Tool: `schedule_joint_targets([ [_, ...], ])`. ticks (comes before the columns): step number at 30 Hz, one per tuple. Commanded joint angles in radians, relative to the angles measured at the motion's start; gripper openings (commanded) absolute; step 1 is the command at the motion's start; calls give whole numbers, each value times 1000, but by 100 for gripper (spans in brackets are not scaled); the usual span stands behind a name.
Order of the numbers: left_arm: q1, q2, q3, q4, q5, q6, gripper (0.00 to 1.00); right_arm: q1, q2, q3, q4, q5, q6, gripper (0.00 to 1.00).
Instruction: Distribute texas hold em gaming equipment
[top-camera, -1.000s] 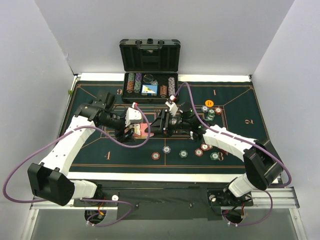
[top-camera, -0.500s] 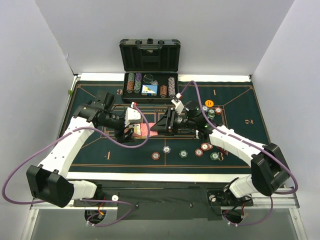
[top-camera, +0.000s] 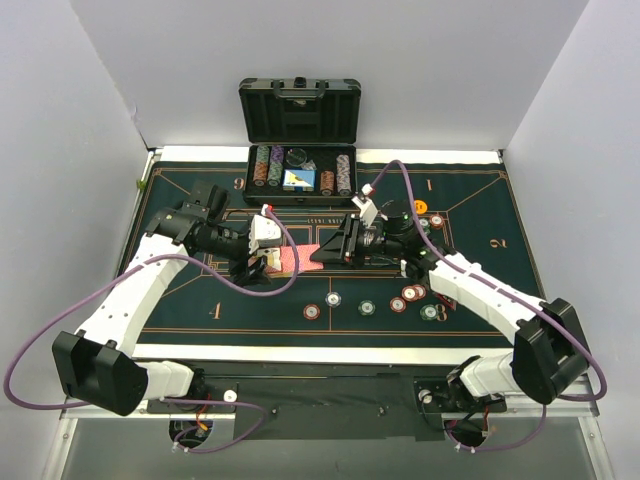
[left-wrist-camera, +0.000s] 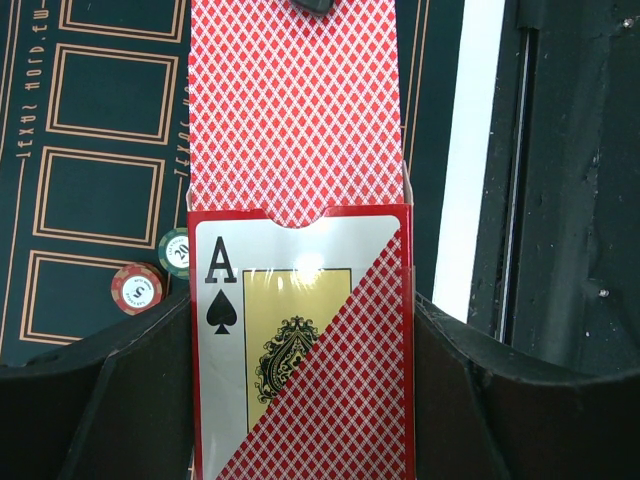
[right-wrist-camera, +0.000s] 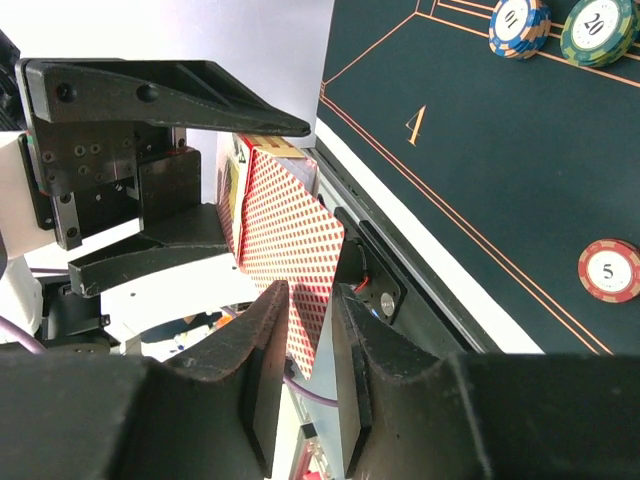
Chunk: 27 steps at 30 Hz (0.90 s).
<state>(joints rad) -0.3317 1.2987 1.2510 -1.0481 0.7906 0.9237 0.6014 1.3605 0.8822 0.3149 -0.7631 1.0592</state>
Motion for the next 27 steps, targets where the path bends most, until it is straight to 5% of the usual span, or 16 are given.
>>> schedule_joint_targets([
  [1,6,-35,7,36,62,6,23,-14,-61,23,-30,-1,-36,20],
  [12,10,-38,1,34,56,12,21,-48,-104,46,-102,-18,-51,14],
  [14,10,-36,2,34,59,12,21,-45,-95,41,-97,-21,-54,26],
  [15,10,-38,4,34,61,12,21,-43,-87,40,-103,-19,-57,42],
  [19,10,-33,10,34,59,12,22,-28,-75,40,-108,-8,-65,61],
  [23,10,-32,18,33,62,10,21,0,-37,64,-112,5,-74,62],
  [27,10,-30,22,33,62,10,21,34,21,89,-73,11,-47,52],
])
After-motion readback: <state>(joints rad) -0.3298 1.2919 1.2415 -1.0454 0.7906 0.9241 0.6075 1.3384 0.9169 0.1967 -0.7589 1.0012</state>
